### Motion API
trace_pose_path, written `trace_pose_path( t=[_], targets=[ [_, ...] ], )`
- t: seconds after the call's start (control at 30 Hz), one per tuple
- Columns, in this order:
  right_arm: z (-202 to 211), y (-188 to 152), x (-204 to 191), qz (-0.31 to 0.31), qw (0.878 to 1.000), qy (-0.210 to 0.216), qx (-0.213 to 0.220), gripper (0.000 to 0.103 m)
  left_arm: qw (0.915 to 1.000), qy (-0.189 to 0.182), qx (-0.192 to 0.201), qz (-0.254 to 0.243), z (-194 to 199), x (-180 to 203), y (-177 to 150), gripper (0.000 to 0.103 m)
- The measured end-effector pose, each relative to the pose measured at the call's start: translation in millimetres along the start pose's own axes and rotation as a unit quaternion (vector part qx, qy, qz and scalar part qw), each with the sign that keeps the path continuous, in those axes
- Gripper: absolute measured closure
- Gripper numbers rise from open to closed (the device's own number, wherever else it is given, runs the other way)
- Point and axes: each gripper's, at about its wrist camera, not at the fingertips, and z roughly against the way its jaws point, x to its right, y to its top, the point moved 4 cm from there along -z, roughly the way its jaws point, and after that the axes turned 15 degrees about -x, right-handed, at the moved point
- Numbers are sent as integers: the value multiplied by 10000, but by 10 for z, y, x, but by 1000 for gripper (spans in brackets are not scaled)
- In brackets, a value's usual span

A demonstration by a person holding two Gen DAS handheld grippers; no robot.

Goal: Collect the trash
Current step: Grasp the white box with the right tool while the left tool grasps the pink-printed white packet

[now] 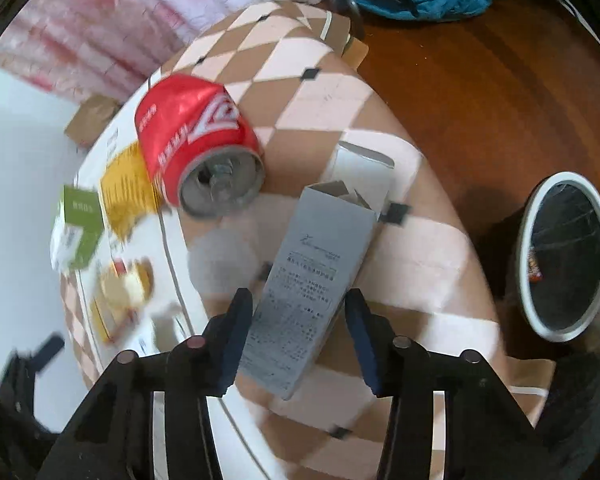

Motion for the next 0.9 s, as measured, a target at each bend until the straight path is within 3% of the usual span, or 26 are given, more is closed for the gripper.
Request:
trace_pose_path(
  t=[0.1, 0.17, 0.27, 0.3, 0.37, 0.53, 0.6, 0.63, 0.7, 0.9],
  targets=[
    [37, -135, 100, 291, 9993, -138, -168, 54, 9992, 53, -266, -310, -176, 129, 104, 6],
    [39, -250, 161, 512, 9980, -229, -302, 54, 9990, 24, -364, -258, -255, 146, 149, 43],
    [57, -413, 259, 625, 9967, -275, -451, 53, 9992, -241, -303, 76, -235, 133, 163, 51],
    [66, -439, 286, 598, 9969, -234, -452, 52, 9986, -336, -295, 267, -228, 105, 154, 52],
    [89, -469, 345, 452, 9981, -55, -410, 39, 9938, -652, -257, 866, -190, 36, 69, 53],
    [52, -450, 356, 219, 9995, 124, -199, 37, 9698, -1147, -198, 2145, -195, -87, -252, 53],
    [5, -425, 307, 295, 9995, -55, -136, 42, 9611, -1279, -192, 2439, -219, -91, -353, 53],
    [-24, -420, 267, 341, 9993, -141, -90, 57, 9580, -1282, -185, 2557, -248, -89, -392, 53],
    [-67, -420, 155, 556, 9980, -310, 21, 57, 9572, -1234, -99, 2617, -286, -87, -408, 53],
    [-138, -586, -26, 1237, 9903, -589, -234, 57, 9611, -966, -157, 2583, -513, 18, -345, 53]
  ],
)
